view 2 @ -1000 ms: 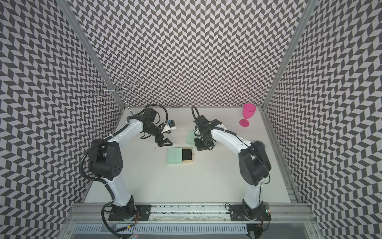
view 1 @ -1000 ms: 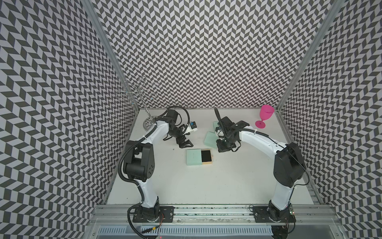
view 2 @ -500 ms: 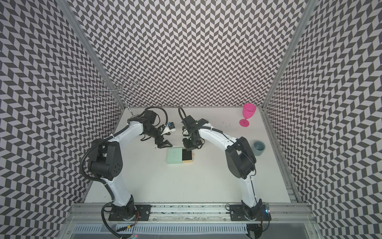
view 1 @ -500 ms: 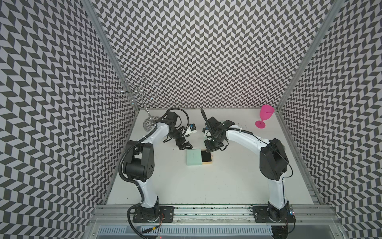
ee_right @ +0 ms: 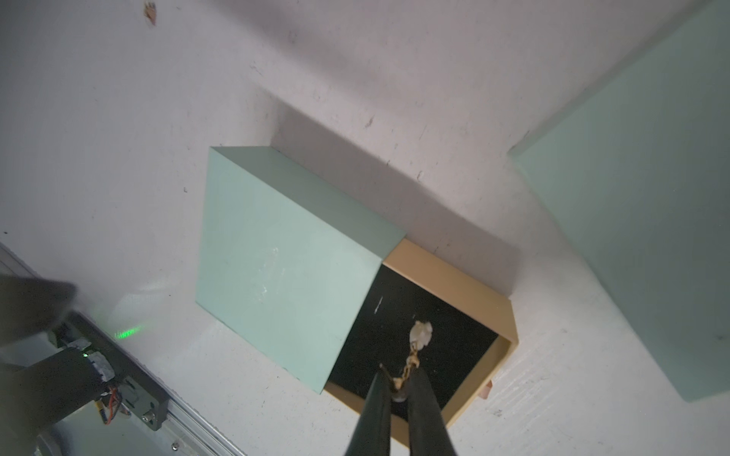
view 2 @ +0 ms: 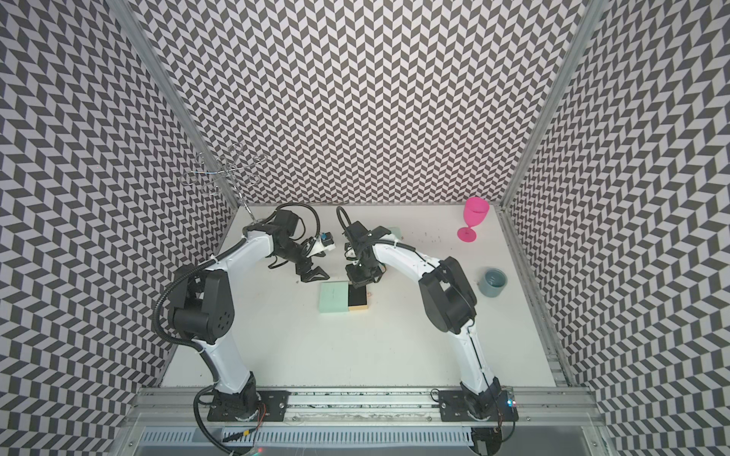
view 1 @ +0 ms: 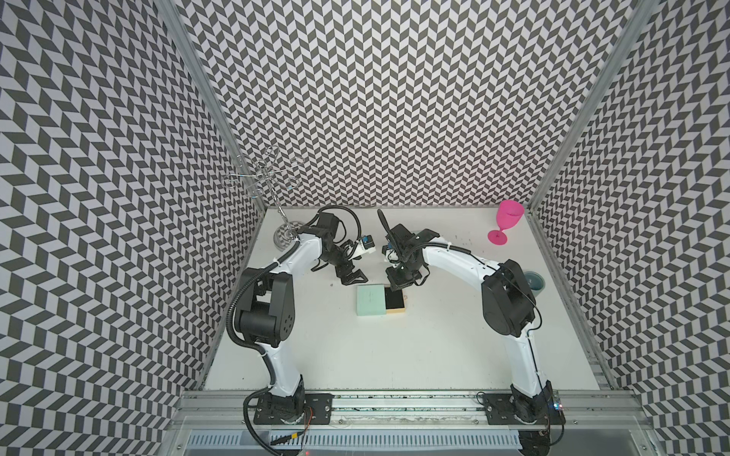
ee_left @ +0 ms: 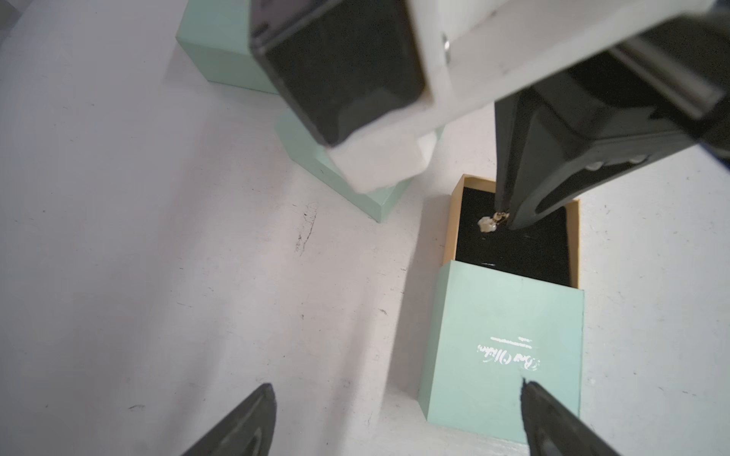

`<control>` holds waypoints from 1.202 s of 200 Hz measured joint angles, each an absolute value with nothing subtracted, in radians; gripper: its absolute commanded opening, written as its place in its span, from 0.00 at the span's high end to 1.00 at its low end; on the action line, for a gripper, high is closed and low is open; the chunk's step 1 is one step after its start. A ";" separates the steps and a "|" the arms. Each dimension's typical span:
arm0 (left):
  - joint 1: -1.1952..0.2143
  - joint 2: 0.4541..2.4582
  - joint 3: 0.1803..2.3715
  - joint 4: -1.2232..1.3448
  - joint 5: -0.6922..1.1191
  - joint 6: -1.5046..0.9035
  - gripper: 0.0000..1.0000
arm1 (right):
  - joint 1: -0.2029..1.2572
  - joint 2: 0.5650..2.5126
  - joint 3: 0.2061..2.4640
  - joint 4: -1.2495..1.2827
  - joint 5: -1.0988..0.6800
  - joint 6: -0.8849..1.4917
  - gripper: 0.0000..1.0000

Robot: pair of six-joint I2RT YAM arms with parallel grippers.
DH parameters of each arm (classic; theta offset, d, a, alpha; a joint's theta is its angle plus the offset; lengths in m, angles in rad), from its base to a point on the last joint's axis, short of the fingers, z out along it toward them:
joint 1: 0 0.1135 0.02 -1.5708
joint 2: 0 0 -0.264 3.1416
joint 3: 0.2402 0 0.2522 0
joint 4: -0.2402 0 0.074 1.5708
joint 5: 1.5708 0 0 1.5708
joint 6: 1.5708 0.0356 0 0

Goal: Place the earrings into the drawer-style jewelry box
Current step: Insert the earring into the inner lining.

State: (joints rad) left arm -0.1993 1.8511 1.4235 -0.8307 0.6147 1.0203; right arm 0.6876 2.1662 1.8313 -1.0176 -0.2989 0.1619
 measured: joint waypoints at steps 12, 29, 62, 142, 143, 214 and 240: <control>-0.197 1.851 1.425 -0.831 0.615 1.020 0.03 | 0.690 2.175 1.842 -1.020 -0.303 0.157 0.89; -0.194 1.851 1.425 -0.831 0.615 1.020 0.03 | 0.691 2.187 1.851 -1.022 -0.307 0.151 0.89; -0.182 1.855 1.430 -0.831 0.615 1.021 0.03 | 0.693 2.192 1.851 -1.029 -0.311 0.142 0.89; -0.171 1.859 1.441 -0.831 0.615 1.020 0.03 | 0.701 2.196 1.851 -1.029 -0.331 0.137 0.88; -0.171 1.859 1.441 -0.831 0.615 1.021 0.03 | 0.701 2.196 1.851 -1.029 -0.331 0.138 0.89; -0.171 1.859 1.442 -0.831 0.615 1.021 0.03 | 0.712 2.198 1.837 -1.025 -0.338 0.131 0.89; -0.171 1.859 1.442 -0.831 0.615 1.021 0.03 | 0.712 2.199 1.835 -1.026 -0.337 0.131 0.88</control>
